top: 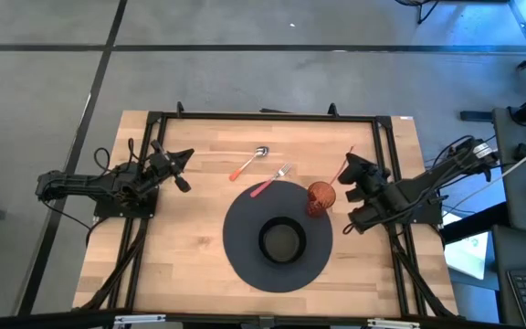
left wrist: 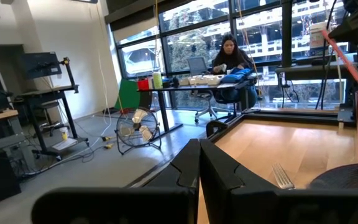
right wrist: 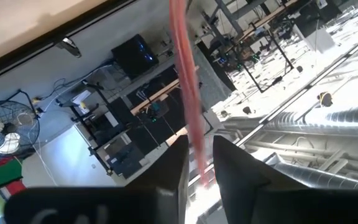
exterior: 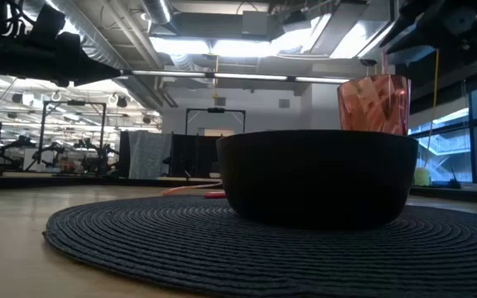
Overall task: Pick & Place Utensil
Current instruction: Put the orange straw into the orange glass on the blue mat, then put the orange spoon into the black bowl on the blue mat
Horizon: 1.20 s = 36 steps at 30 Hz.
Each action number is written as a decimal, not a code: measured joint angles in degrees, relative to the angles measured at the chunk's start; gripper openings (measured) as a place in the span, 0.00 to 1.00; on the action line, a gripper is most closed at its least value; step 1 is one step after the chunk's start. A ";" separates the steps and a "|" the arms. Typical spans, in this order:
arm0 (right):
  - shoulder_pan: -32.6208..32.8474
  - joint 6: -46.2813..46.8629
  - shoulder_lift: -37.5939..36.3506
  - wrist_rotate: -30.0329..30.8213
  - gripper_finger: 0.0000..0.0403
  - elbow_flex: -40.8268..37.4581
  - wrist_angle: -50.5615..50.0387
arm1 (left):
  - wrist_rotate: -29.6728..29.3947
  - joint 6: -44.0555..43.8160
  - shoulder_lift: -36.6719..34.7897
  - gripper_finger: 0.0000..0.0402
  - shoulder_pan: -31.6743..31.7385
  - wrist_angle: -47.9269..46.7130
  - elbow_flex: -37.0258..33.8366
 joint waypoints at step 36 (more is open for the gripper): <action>-29.20 25.23 -25.44 -66.92 0.01 4.38 68.28 | -1.03 -0.59 0.00 0.01 0.00 -0.04 0.00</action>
